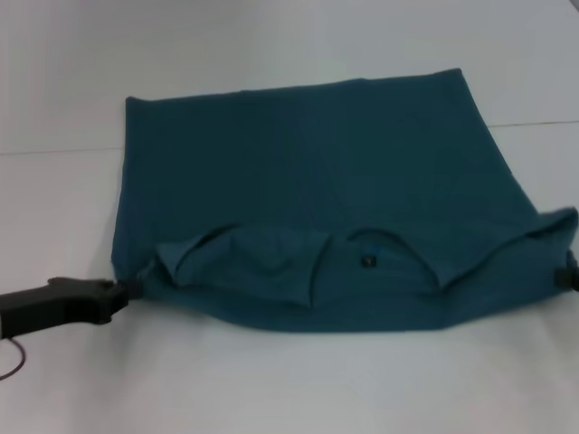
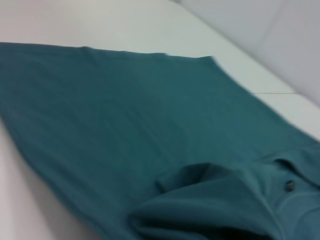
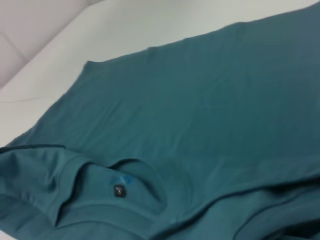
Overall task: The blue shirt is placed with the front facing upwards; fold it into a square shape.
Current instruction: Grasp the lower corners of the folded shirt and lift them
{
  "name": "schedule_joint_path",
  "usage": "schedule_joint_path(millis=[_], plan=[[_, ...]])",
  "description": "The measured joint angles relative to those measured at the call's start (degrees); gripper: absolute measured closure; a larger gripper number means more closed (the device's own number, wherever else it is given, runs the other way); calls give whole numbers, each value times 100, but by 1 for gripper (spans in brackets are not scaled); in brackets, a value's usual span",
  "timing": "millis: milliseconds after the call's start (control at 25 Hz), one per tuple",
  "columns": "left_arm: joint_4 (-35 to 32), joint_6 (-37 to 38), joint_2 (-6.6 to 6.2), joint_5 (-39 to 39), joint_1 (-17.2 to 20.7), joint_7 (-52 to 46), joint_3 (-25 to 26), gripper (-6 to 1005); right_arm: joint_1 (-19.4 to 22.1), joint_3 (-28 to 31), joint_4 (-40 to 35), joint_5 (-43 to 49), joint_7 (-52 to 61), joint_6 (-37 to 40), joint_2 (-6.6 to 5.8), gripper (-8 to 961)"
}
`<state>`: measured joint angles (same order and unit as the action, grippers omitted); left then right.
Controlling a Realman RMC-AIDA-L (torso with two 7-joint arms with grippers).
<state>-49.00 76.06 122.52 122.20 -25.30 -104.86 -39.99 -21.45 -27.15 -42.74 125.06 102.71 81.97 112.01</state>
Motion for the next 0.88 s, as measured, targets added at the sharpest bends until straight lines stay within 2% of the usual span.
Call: schedule_joint_path(millis=[360, 880], plan=[[-264, 1247, -100, 306, 216, -4, 615, 982, 566, 635, -159, 3, -754, 1157, 25, 921], [-328, 2363, -161, 820, 268, 77, 829, 980, 1256, 924, -215, 51, -1314, 2319, 74, 921]])
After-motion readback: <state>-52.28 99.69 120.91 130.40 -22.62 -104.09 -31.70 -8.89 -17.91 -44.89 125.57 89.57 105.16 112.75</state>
